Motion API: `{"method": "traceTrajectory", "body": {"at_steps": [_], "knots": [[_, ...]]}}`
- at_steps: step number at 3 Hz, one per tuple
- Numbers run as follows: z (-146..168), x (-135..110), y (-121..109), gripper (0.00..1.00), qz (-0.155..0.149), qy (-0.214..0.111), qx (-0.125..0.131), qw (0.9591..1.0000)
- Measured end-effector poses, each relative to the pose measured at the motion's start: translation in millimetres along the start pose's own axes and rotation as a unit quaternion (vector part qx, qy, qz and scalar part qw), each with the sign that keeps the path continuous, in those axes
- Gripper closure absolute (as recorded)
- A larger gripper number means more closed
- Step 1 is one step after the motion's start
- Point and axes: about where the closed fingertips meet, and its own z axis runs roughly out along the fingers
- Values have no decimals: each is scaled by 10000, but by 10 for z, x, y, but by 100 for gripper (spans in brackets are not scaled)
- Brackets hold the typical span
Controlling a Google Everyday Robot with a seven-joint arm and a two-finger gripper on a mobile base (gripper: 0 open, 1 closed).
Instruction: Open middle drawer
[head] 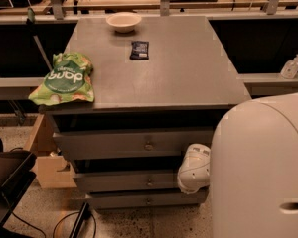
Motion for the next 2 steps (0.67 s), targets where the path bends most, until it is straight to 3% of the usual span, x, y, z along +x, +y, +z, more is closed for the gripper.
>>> {"method": "traceTrajectory", "body": {"at_steps": [1,2], "knots": [[-47,0,-10,100,0,0,-1,10000],[-47,0,-9,100,0,0,-1,10000]]}}
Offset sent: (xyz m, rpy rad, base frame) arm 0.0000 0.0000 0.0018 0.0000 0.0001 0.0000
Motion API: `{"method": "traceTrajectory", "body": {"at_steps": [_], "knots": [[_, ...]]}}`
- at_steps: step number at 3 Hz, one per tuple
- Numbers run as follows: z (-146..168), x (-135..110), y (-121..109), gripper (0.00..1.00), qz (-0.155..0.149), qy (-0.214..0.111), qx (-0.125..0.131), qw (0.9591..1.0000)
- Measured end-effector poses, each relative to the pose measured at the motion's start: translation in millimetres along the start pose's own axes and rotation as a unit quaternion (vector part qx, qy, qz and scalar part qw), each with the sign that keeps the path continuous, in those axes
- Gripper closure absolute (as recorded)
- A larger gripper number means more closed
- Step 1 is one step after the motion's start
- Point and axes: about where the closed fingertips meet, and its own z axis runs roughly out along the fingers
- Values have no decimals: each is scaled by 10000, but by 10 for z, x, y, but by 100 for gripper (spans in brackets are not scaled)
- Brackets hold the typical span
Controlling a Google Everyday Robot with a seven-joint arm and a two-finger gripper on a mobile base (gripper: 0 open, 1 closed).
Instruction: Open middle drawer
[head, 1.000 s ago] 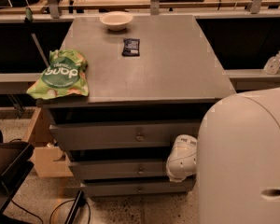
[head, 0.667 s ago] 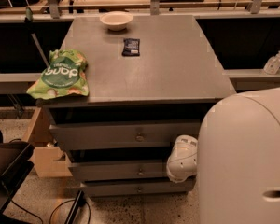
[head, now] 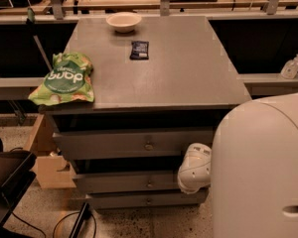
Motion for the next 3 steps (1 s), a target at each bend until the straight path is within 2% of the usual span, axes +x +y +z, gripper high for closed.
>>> {"method": "traceTrajectory", "body": {"at_steps": [3], "knots": [[-1,0,1,100,0,0,0,10000]]}}
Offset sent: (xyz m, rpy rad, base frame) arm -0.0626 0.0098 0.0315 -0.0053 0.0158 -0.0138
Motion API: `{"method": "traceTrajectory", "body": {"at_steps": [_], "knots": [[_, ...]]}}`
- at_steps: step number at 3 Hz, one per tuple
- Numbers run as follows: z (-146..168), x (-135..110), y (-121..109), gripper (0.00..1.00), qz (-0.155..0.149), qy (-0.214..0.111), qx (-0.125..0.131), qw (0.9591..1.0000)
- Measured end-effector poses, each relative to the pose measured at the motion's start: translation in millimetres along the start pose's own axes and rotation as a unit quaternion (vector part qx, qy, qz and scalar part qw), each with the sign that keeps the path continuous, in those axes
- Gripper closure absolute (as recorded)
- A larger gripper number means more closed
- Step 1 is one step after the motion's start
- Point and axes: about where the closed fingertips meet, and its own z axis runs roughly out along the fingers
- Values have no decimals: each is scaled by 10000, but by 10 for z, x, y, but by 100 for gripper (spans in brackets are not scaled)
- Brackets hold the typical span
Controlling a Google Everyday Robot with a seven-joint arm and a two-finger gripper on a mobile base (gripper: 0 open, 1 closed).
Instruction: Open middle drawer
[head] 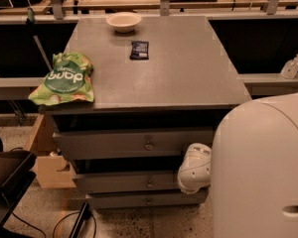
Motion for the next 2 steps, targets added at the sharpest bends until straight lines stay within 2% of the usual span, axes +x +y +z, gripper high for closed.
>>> {"method": "traceTrajectory", "body": {"at_steps": [2], "knots": [[0,0,0,51,0,0,-1,10000]]}}
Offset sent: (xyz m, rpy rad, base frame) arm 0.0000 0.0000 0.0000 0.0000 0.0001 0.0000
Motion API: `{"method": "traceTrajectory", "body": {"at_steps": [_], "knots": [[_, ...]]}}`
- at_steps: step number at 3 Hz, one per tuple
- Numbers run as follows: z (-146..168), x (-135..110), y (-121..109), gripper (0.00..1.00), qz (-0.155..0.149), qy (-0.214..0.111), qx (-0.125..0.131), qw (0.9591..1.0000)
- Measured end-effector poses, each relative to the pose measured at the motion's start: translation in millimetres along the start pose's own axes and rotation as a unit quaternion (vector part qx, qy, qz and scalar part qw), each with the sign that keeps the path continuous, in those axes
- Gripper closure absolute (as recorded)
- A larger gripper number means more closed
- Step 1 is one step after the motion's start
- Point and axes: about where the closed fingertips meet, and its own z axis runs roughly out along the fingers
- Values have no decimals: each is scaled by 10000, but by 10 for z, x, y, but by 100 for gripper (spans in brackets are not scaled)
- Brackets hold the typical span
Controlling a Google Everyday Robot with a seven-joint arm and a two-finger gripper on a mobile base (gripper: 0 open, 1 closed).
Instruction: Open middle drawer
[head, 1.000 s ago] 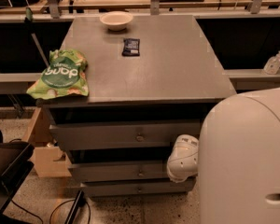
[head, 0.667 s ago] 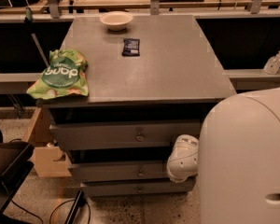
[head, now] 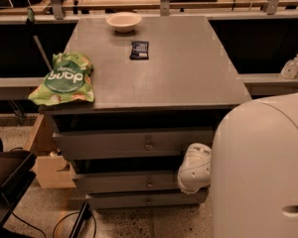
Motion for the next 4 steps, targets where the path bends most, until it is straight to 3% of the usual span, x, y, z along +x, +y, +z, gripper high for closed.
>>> {"method": "traceTrajectory", "body": {"at_steps": [2,4], "knots": [[1,0,1,4,0,0,-1,10000],[4,0,5,0,-1,1,-5,10000]]}}
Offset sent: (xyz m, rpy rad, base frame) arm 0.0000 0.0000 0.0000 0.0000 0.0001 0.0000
